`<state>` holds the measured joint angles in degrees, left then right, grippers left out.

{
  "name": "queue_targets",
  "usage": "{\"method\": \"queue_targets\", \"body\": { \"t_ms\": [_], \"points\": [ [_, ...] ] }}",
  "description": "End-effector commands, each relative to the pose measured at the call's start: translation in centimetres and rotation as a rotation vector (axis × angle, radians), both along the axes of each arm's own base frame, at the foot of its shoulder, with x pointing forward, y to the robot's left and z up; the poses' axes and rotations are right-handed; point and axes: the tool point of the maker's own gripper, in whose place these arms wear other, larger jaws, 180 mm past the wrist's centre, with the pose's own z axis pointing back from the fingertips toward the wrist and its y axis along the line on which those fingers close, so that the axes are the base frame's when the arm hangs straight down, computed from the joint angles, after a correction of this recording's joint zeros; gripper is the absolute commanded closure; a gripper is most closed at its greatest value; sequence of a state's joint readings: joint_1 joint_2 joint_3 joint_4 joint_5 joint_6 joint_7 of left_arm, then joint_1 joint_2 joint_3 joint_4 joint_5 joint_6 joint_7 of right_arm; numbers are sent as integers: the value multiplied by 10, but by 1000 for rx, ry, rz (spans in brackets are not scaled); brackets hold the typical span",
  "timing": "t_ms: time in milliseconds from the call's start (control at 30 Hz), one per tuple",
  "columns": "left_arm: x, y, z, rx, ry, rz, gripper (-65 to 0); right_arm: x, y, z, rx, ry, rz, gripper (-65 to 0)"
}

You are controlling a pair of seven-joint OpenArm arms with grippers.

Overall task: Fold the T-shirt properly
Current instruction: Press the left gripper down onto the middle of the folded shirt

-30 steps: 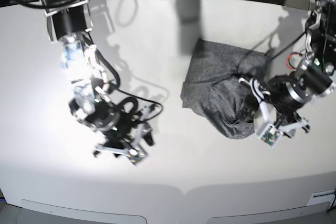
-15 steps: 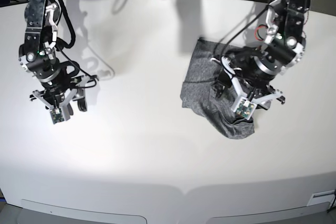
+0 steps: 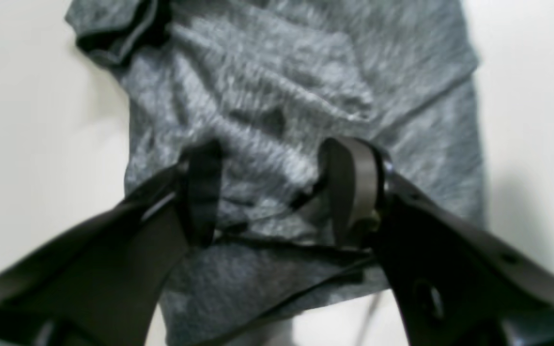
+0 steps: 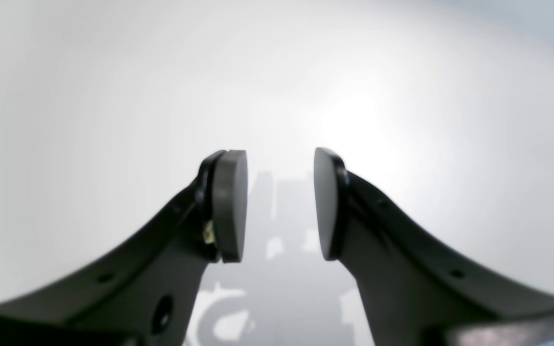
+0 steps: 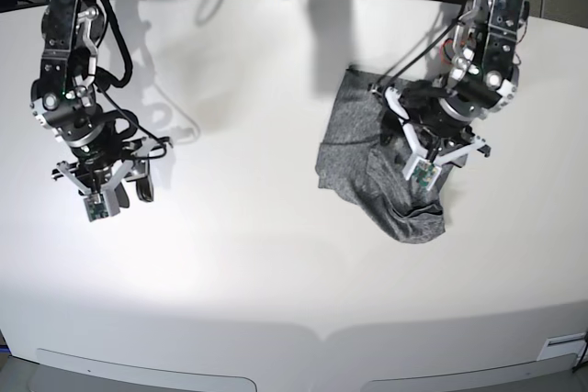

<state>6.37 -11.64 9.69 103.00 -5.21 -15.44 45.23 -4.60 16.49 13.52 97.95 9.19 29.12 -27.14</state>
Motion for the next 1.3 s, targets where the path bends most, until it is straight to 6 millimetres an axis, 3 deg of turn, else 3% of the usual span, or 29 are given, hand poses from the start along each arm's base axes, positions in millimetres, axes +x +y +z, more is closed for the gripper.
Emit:
{"method": "queue_targets", "body": {
  "t_ms": [0,100,533,633,767,867,1000,1267],
  "points": [
    [11,-5,23,-37,-75,-8,-343,8,-2,18,-2,-60,5,-231],
    [13,-10,33,-65,-102,-21,-343,8,-2,18,-2,-61,6,-231],
    [9,-20,34,-107,-121,-41,-343,8,3,19,34,-65,9,-231],
    [10,-18,27,-104,-116,-36,-343,8,3,19,34,-65,9,-231],
    [6,-14,2,-96,-58,-21,-341,8,3,19,34,-65,9,-231],
    [3,-10,-13,-89,-19,-11,-243,8,3,19,34,-65,9,-231],
    [10,-9,-9,-80,-22,-10,-69,8,3,20,38,-66,10,-231],
    [24,-4,-2,-45,-13,-8,-45,9,4,20,45,-68,11,-231]
  ]
}}
